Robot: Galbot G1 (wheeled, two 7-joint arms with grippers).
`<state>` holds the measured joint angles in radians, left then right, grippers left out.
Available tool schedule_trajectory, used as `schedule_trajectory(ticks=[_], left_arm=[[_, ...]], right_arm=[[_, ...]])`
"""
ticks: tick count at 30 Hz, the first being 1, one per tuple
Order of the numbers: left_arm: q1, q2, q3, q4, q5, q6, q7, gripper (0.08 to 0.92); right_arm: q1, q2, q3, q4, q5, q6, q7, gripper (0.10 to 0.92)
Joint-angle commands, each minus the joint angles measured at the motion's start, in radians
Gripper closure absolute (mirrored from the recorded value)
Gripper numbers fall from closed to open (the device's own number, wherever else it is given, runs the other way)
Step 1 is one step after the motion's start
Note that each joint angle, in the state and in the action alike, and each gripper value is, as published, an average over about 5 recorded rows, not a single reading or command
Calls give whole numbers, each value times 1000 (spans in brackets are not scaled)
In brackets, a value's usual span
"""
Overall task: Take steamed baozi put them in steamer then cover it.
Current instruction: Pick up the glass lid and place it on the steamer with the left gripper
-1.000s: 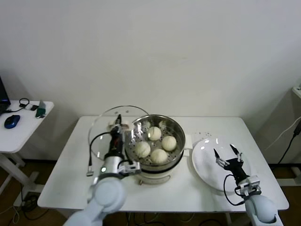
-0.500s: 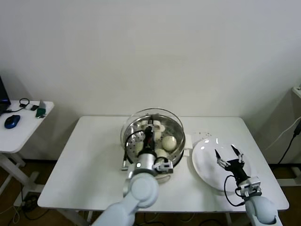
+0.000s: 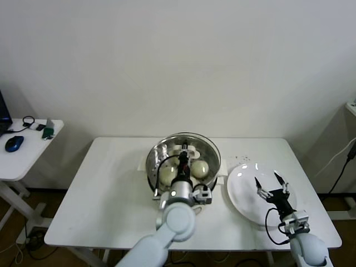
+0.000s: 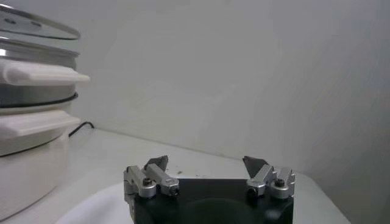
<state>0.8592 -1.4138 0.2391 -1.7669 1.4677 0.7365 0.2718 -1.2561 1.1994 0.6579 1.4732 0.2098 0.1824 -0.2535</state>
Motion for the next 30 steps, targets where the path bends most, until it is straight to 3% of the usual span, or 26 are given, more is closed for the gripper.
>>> schedule_trajectory(ticks=[1, 30], left_arm=[[-12, -17, 2, 36, 18, 48, 4, 852], [4, 2, 1, 48, 9, 49, -5, 852]], right_arm=[[2, 5, 1, -1, -5, 2, -2, 203], [11, 24, 10, -14, -17, 10, -16, 203]])
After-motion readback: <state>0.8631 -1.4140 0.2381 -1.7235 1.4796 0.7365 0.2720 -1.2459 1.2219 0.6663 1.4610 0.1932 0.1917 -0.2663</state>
